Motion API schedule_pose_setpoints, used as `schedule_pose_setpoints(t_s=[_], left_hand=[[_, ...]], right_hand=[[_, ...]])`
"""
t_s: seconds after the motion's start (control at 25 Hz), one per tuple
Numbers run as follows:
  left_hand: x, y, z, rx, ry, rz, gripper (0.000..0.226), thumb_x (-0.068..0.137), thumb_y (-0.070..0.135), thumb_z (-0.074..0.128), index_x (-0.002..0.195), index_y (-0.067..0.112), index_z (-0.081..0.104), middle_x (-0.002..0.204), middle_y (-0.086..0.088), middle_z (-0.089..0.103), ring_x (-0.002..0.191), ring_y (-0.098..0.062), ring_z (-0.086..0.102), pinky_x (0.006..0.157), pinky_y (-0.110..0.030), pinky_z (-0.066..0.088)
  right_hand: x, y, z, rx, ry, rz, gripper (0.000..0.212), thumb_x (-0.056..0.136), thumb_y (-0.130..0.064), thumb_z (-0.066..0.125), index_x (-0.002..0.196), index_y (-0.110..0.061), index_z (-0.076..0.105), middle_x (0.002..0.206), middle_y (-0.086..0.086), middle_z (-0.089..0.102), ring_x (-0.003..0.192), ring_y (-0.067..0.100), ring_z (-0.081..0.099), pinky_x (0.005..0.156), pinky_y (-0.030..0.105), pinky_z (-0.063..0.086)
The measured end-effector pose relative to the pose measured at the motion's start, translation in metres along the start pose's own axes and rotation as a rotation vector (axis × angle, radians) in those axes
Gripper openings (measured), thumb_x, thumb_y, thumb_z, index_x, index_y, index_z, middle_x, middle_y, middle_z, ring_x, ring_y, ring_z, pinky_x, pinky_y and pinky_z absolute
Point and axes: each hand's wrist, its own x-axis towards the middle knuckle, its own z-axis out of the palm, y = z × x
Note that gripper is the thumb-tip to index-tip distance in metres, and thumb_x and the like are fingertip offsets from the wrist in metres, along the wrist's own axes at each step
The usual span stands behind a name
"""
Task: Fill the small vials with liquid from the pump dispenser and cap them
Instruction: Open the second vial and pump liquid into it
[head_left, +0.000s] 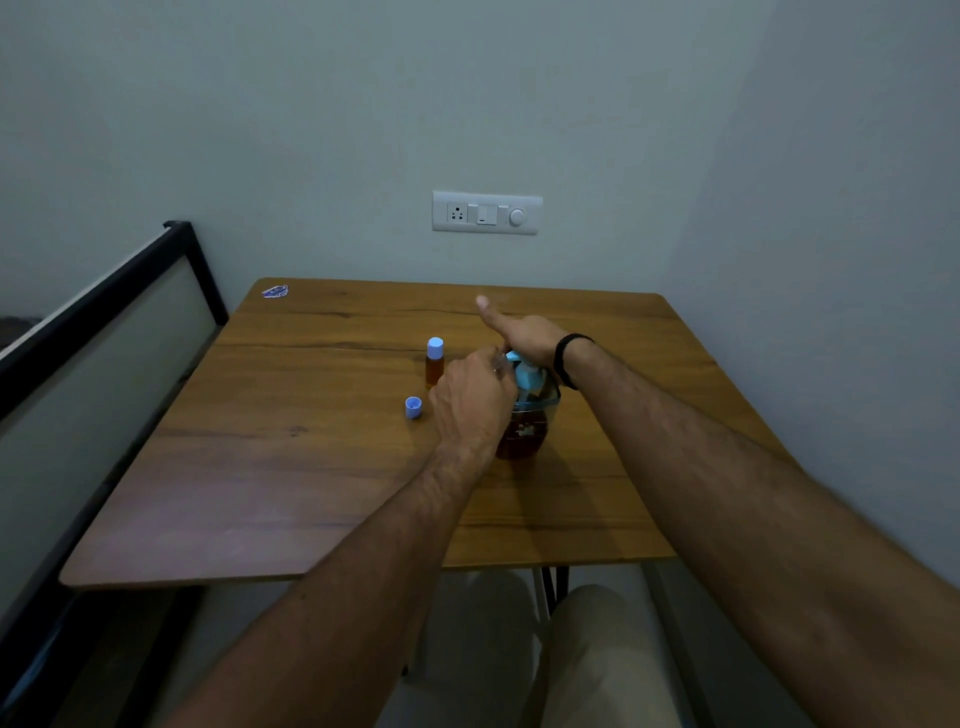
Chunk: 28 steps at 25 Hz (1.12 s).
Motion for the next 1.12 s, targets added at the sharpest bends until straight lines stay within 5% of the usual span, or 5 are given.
schedule_pose_setpoints(t_s=[0.12,0.28,0.48,0.64,1.12], left_hand=[[0.001,0.000,0.000,-0.004,-0.012,0.001,0.020,0.104,0.031,0.050,0.097,0.019,0.065,0.074,0.009,0.058,0.067,-0.008,0.057,0.059,-0.025,0.047],[0.000,0.002,-0.003,0.015,-0.006,-0.002,0.024,0.106,0.031,0.046,0.098,0.019,0.065,0.075,0.009,0.059,0.063,-0.005,0.054,0.053,-0.021,0.037],[0.000,0.002,-0.003,0.002,-0.036,-0.015,0.019,0.104,0.031,0.051,0.099,0.020,0.065,0.078,0.007,0.061,0.068,-0.008,0.058,0.063,-0.027,0.052],[-0.002,0.003,-0.005,0.015,-0.004,0.001,0.021,0.104,0.033,0.050,0.102,0.020,0.066,0.078,0.008,0.063,0.066,-0.007,0.058,0.055,-0.023,0.044],[0.000,0.001,-0.002,0.033,-0.011,0.011,0.022,0.104,0.034,0.049,0.103,0.020,0.066,0.079,0.008,0.063,0.068,-0.008,0.060,0.061,-0.026,0.052]], right_hand=[[-0.002,0.001,0.004,-0.103,0.138,-0.046,0.064,0.100,-0.069,0.037,0.095,-0.012,0.068,0.102,0.004,0.067,0.102,0.027,0.060,0.082,0.036,0.043],[-0.013,-0.003,-0.003,0.052,-0.034,0.082,0.108,0.071,-0.097,0.040,0.141,-0.017,0.055,0.132,0.006,0.057,0.123,0.032,0.055,0.104,0.052,0.043],[-0.006,0.003,0.005,-0.069,0.142,-0.045,0.063,0.100,-0.066,0.042,0.111,-0.010,0.068,0.128,0.010,0.066,0.102,0.025,0.059,0.086,0.038,0.044],[-0.009,-0.001,-0.004,0.024,-0.029,0.066,0.100,0.079,-0.090,0.041,0.143,-0.015,0.053,0.143,0.011,0.054,0.125,0.033,0.054,0.106,0.054,0.044],[-0.008,-0.003,-0.002,0.013,-0.009,0.032,0.096,0.084,-0.085,0.043,0.150,-0.016,0.046,0.152,0.013,0.047,0.132,0.035,0.050,0.103,0.050,0.043]])
